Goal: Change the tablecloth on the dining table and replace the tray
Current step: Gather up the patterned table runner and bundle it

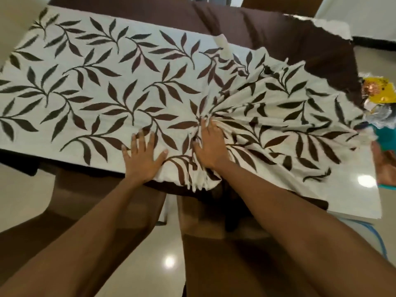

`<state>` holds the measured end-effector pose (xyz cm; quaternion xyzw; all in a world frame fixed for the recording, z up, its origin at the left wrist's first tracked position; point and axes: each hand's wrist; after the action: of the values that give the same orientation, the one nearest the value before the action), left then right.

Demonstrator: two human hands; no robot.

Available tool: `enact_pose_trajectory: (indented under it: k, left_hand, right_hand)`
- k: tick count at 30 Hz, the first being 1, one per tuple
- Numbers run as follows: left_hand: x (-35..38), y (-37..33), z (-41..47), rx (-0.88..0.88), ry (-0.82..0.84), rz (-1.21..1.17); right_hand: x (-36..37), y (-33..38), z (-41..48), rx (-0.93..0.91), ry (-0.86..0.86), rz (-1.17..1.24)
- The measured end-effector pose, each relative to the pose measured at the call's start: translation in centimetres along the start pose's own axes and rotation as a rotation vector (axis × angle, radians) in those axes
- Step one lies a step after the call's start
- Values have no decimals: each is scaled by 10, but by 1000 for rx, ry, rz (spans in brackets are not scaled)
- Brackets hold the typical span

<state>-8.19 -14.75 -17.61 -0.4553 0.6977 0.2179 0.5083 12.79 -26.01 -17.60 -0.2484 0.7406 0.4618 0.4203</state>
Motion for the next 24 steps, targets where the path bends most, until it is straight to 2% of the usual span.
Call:
enact_pose_trajectory:
  k: [2, 4, 5, 7, 9, 11, 12, 15, 17, 21, 22, 24]
  left_hand:
    - [-2, 2, 1, -10, 27, 0]
    - [-3, 5, 1, 1, 51, 21]
    - [-4, 6, 1, 9, 66, 38]
    - [-6, 8, 3, 21, 86, 42]
    - [-7, 9, 4, 35, 89, 37]
    - [-7, 11, 3, 39, 95, 41]
    - [-7, 10, 1, 45, 99, 42]
    - [-6, 10, 5, 37, 97, 47]
    - [-5, 10, 3, 33, 96, 33]
    - [-11, 16, 5, 98, 143, 9]
    - [-17, 21, 4, 141, 146, -51]
    - [-31, 37, 1, 256, 158, -331]
  right_hand:
    - [6, 40, 18, -124, 98, 101]
    - [4, 67, 29, -180, 91, 250]
    - [0, 73, 30, -183, -7, 259]
    - [-9, 66, 29, -112, -313, 123]
    - [-13, 44, 27, 99, -471, 27]
    - [-11, 26, 27, 336, -374, 131]
    - [-7, 22, 28, 389, -292, 171]
    - [6, 38, 42, 228, -179, 156]
    - [8, 65, 61, 97, -105, 246]
    - [17, 114, 94, -11, 84, 383]
    - [23, 121, 97, -21, 80, 342]
    - [37, 127, 101, -17, 5, 198]
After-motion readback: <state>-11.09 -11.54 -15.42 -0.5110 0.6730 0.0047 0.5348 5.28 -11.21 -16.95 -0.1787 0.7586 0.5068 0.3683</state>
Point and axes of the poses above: each hand's wrist, its own z-axis towards the middle knuckle, its own x-axis out of the palm, y = z × x, and after that the axes turned 6 degrees about y, right-handed
